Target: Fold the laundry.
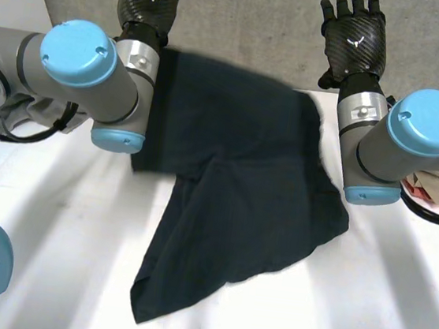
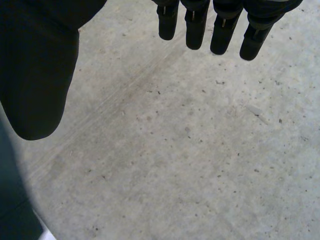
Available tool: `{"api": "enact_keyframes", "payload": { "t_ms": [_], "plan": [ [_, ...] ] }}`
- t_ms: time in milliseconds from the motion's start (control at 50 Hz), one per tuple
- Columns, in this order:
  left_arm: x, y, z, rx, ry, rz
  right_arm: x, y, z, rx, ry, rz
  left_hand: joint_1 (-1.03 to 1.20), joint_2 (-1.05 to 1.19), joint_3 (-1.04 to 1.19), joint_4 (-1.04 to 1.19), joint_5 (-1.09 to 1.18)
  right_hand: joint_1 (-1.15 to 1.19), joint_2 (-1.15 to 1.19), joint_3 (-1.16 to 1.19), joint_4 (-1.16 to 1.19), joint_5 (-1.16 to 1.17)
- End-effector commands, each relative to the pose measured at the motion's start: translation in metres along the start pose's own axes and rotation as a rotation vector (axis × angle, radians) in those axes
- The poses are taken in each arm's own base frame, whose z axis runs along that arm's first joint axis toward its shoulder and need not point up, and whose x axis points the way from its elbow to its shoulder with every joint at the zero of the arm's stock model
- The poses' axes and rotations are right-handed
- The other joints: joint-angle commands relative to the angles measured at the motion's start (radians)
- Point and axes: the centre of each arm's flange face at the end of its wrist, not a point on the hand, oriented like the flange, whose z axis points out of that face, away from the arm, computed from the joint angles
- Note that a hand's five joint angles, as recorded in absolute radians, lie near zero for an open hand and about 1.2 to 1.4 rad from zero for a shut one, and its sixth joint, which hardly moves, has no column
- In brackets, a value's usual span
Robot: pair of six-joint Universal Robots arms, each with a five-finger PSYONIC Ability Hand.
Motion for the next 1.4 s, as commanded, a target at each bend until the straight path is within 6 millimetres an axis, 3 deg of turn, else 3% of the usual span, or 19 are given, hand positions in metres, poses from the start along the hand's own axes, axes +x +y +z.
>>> {"api": "enact_keyframes", "payload": {
  "t_ms": [20,120,140,200,240,280,300,360,440,580,680,720,740,800,1000,1220,1400],
  "plan": [
    [-0.002,-0.004,-0.032,-0.080,0.074,0.003,0.009,-0.024,-0.025,-0.151,-0.095,-0.002,-0.004,-0.029,-0.031,-0.026,-0.027,-0.057,-0.038,-0.047,-0.049,-0.045],
    [-0.005,-0.011,-0.071,-0.177,0.125,0.015,0.013,-0.031,-0.057,-0.341,-0.256,-0.001,0.034,0.009,0.007,0.012,0.011,-0.057,-0.038,-0.047,-0.049,-0.045],
    [-0.007,-0.017,-0.088,-0.215,0.144,0.018,0.015,-0.030,-0.069,-0.413,-0.322,-0.009,0.098,0.073,0.071,0.076,0.075,-0.057,-0.038,-0.047,-0.049,-0.045],
    [-0.008,-0.029,-0.117,-0.265,0.202,0.023,0.023,-0.017,-0.089,-0.546,-0.393,-0.023,0.178,0.153,0.151,0.155,0.155,-0.057,-0.038,-0.047,-0.049,-0.045],
    [-0.004,-0.037,-0.152,-0.320,0.288,0.020,0.028,-0.003,-0.109,-0.660,-0.454,-0.034,0.207,0.183,0.180,0.185,0.184,-0.053,-0.034,-0.043,-0.045,-0.041],
    [-0.003,-0.044,-0.175,-0.349,0.343,-0.003,0.032,0.004,-0.119,-0.711,-0.478,-0.043,0.234,0.209,0.207,0.211,0.210,0.064,0.084,0.074,0.073,0.077],
    [-0.002,-0.049,-0.197,-0.381,0.389,-0.037,0.034,0.009,-0.128,-0.742,-0.493,-0.054,0.266,0.241,0.239,0.243,0.243,0.138,0.157,0.147,0.146,0.150],
    [-0.003,-0.055,-0.228,-0.437,0.446,-0.111,0.030,0.018,-0.147,-0.788,-0.530,-0.076,0.348,0.323,0.321,0.326,0.325,0.232,0.251,0.242,0.240,0.244],
    [-0.003,-0.062,-0.274,-0.573,0.542,-0.251,0.030,0.034,-0.158,-0.794,-0.534,-0.074,0.442,0.417,0.415,0.420,0.419,0.300,0.319,0.310,0.308,0.312],
    [0.004,-0.047,-0.313,-0.817,0.618,-0.337,0.024,0.057,-0.159,-0.643,-0.552,-0.025,0.390,0.365,0.363,0.367,0.366,0.303,0.322,0.313,0.311,0.315],
    [0.014,-0.033,-0.322,-0.880,0.643,-0.305,0.010,0.084,-0.166,-0.670,-0.583,0.003,0.287,0.262,0.260,0.264,0.263,0.332,0.351,0.342,0.340,0.344],
    [0.015,-0.031,-0.324,-0.885,0.647,-0.302,0.007,0.087,-0.166,-0.668,-0.588,0.003,0.284,0.259,0.257,0.261,0.260,0.499,0.518,0.509,0.507,0.511],
    [0.015,-0.031,-0.324,-0.882,0.645,-0.303,0.007,0.088,-0.164,-0.659,-0.584,0.001,0.281,0.256,0.254,0.258,0.258,0.746,0.766,0.756,0.755,0.759],
    [0.018,-0.028,-0.323,-0.875,0.636,-0.305,0.004,0.095,-0.164,-0.647,-0.577,-0.009,0.284,0.259,0.257,0.261,0.260,1.163,1.182,1.173,1.171,1.175],
    [0.021,-0.019,-0.315,-0.839,0.530,-0.289,0.008,0.095,-0.165,-0.648,-0.554,-0.014,0.483,0.458,0.456,0.461,0.460,1.165,1.184,1.175,1.173,1.177],
    [0.032,-0.009,-0.310,-0.781,0.531,-0.230,0.010,0.085,-0.167,-0.653,-0.539,-0.026,1.193,1.168,1.166,1.170,1.170,1.165,1.184,1.175,1.173,1.177],
    [0.026,-0.019,-0.303,-0.724,0.532,-0.192,0.017,0.074,-0.164,-0.651,-0.503,-0.050,1.194,1.169,1.166,1.171,1.170,1.165,1.184,1.175,1.173,1.177]
  ]
}}
